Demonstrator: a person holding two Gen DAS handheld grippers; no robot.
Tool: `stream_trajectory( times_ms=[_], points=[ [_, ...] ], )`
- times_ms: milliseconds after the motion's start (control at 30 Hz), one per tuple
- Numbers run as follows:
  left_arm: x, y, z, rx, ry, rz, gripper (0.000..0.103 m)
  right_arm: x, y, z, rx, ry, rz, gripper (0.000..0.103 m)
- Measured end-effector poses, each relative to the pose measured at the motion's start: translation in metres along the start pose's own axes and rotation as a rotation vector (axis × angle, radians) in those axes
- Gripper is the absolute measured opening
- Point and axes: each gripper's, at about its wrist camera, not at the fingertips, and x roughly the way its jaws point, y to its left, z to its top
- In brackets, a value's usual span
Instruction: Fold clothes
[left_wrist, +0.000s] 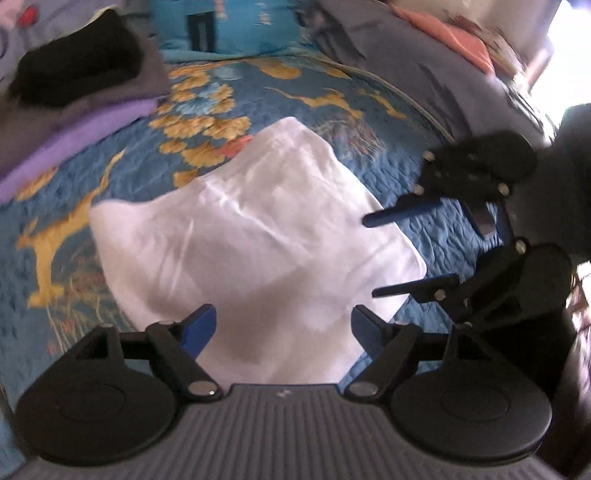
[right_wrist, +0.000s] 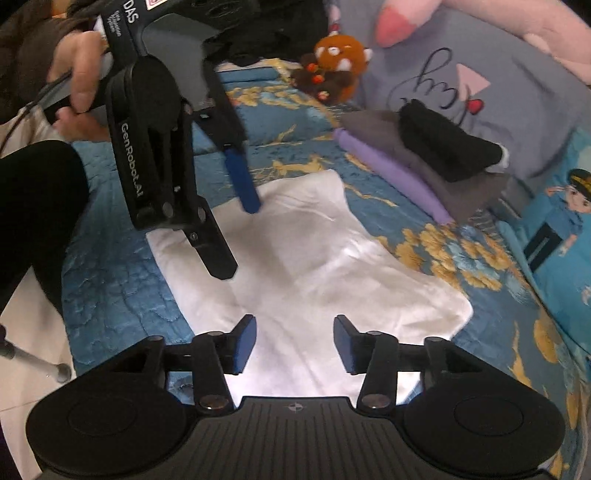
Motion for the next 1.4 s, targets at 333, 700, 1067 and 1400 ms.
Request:
stream_trajectory(
  times_ms=[333,700,1067,1400],
  points=[
    [-0.001,0.011,-0.002,-0.013,-0.03,0.062,0.097,0.027,-0.013,-0.018,0.134,0.065,0.0,0.067],
    [-0.019,0.037,-0.016,-0.154,-0.107,0.137,0.1,-0.014,-0.039,-0.035,0.306,0.04,-0.1,0.075],
    [0.017,0.042,0.033,-0.183,-0.146,0.091,0.102,0.042,-0.08,-0.001,0.513,0.031,-0.253,0.075],
    [0.049,0.082,0.021,-0.173,-0.05,0.199,0.103,0.057,-0.12,-0.038,0.711,0.055,-0.175,0.083]
  ],
)
